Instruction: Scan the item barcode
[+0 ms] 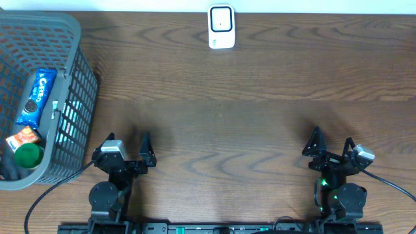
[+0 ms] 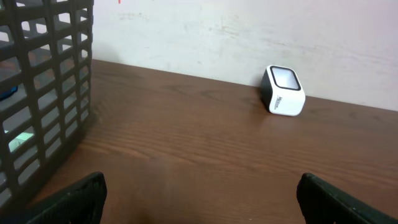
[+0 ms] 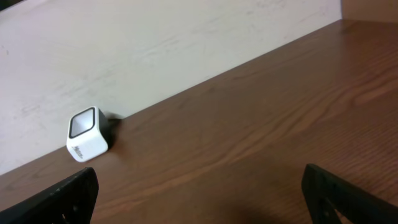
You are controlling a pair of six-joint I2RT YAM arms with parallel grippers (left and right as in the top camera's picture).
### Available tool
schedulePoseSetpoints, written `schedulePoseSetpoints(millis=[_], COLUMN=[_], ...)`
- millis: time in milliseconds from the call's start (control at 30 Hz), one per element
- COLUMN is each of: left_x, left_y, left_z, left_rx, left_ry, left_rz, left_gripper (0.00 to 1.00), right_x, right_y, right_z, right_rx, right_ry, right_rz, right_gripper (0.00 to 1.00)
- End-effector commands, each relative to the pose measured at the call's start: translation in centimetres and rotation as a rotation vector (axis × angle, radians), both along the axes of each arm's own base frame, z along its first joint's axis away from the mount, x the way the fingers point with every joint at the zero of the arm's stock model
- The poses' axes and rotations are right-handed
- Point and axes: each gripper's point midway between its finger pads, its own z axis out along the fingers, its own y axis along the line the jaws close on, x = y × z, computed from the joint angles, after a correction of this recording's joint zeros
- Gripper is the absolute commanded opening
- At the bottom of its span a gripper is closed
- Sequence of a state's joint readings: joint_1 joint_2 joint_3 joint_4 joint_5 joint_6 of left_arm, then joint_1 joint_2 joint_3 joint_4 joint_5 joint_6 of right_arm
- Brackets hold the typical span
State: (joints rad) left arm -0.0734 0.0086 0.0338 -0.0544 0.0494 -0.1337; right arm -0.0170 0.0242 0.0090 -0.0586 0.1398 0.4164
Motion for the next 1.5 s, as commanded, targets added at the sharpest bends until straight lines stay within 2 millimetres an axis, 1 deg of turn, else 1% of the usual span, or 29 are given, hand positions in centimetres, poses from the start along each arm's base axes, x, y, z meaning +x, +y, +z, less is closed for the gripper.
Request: schedulePoseSetpoints(millis=[0, 1267, 1367, 1467], left_x=[0.07, 0.07, 0.09, 0.08], left_y=[0.12, 0.12, 0.67, 0.62], left_z=[-1.83, -1.83, -1.81, -1.87], left_rx=[0.013, 0.014, 0.018, 0.013], left_ry=[0.045, 0.045, 0.044, 0.047], left_rz=[0.007, 0.007, 0.038, 0.036], left_gripper=[0.98, 0.98, 0.98, 0.98], right_x=[0.02, 0.02, 0.02, 0.02], right_y=[0.08, 0.08, 0.08, 0.08], right_z=[-0.26, -0.26, -0.26, -0.26], right_rx=[-0.011, -0.011, -0.011, -0.011], right_ry=[0.009, 0.009, 0.009, 0.009], right_rz=[0.000, 0.000, 0.000, 0.000], right_gripper=[0.99, 0.99, 0.99, 0.99])
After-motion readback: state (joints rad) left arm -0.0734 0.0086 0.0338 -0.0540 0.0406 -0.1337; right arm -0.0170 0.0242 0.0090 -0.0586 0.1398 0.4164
